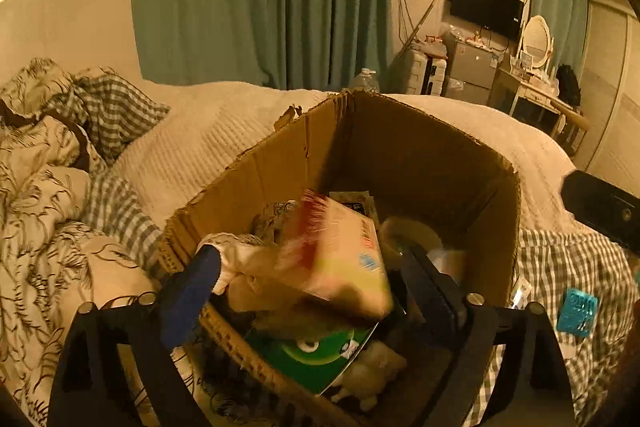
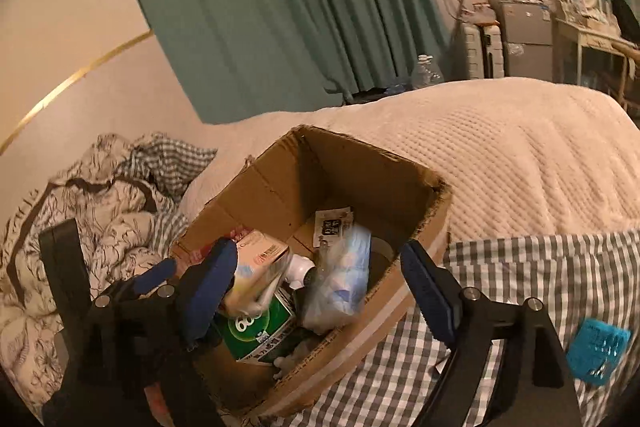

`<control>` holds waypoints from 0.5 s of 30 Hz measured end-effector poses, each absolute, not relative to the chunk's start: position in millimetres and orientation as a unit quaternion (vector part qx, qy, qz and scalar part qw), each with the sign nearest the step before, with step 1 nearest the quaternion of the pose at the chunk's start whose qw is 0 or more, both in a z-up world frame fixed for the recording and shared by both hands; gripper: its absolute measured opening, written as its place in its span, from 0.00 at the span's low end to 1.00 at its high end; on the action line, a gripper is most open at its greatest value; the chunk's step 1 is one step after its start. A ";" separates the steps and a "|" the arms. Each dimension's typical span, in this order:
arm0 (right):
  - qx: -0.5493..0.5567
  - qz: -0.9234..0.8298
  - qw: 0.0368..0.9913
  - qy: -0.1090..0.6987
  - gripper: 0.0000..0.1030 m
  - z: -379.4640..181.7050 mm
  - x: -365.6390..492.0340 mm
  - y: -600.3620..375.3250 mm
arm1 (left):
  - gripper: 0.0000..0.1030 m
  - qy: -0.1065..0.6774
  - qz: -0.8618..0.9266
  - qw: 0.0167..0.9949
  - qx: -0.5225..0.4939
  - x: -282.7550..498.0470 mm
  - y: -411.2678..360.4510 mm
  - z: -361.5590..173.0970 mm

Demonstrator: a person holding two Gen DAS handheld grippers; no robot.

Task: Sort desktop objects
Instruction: 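Carry the Amoxicillin box and blue tissue pack toward the cardboard box, then open the left gripper over the box while the right gripper opens too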

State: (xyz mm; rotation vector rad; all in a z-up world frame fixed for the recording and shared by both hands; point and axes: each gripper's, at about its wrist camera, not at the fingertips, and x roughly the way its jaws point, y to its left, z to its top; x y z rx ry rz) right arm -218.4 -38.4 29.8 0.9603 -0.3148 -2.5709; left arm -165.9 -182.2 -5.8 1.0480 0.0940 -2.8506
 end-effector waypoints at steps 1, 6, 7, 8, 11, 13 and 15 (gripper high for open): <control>0.341 -0.915 0.184 -0.112 0.81 29.7 -216.1 -32.0 | 0.92 0.028 -0.937 0.049 0.345 -162.8 -180.9 -3.2; 0.340 -0.929 0.134 -0.061 0.81 36.1 -180.3 9.7 | 0.92 0.036 -0.939 0.030 0.340 -135.2 -165.8 16.9; 0.340 -0.931 0.122 -0.051 0.81 38.0 -172.5 18.2 | 0.92 0.037 -0.941 0.021 0.336 -125.0 -156.4 21.7; 0.339 -0.934 0.105 -0.041 0.81 40.5 -160.9 32.2 | 0.92 0.036 -0.941 0.014 0.336 -119.7 -149.9 23.8; 0.340 -0.938 0.065 -0.026 0.81 46.8 -129.6 74.8 | 0.93 0.037 -0.939 -0.015 0.340 -101.2 -119.5 27.8; 0.342 -0.938 0.043 -0.031 0.81 48.7 -109.8 103.8 | 0.93 0.038 -0.936 -0.038 0.349 -88.4 -91.6 24.5; 0.346 -0.937 0.015 -0.037 0.81 48.0 -92.6 133.9 | 0.93 0.039 -0.929 -0.059 0.362 -78.7 -64.7 16.9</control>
